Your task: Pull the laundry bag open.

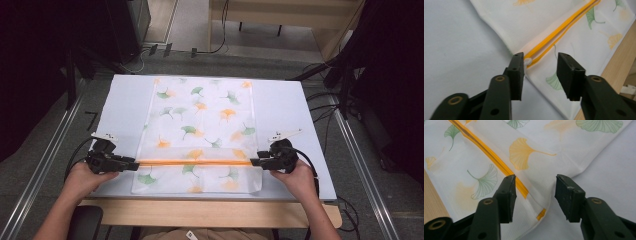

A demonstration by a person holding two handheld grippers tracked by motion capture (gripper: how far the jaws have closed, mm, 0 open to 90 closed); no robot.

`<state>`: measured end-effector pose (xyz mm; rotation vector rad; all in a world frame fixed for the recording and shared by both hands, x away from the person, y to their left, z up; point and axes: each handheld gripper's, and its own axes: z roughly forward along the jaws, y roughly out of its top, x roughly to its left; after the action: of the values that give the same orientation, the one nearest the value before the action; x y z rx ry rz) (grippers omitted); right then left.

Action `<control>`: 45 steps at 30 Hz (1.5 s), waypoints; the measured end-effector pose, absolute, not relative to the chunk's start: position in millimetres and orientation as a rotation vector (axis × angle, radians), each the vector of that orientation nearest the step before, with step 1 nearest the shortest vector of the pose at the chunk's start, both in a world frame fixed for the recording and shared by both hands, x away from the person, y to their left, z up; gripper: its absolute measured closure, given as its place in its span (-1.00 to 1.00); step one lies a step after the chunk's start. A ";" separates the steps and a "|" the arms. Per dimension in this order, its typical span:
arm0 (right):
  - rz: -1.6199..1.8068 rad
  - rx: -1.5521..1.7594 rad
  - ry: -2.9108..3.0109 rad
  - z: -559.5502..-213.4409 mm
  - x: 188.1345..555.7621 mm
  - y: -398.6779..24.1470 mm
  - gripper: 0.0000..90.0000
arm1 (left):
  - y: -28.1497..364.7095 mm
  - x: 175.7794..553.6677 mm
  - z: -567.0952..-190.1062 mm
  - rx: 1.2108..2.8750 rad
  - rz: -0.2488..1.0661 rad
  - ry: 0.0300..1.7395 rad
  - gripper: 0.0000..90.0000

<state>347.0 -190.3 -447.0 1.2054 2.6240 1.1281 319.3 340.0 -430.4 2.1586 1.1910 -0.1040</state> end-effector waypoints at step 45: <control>1.177 1.282 2.356 -456.1 356.6 -247.2 -0.49 | 373.5 326.4 -427.1 2.002 0.247 1.298 -0.32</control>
<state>356.6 -247.2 -456.1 1.2822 2.3561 1.1766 326.4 373.5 -427.1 2.0023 1.2985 0.2468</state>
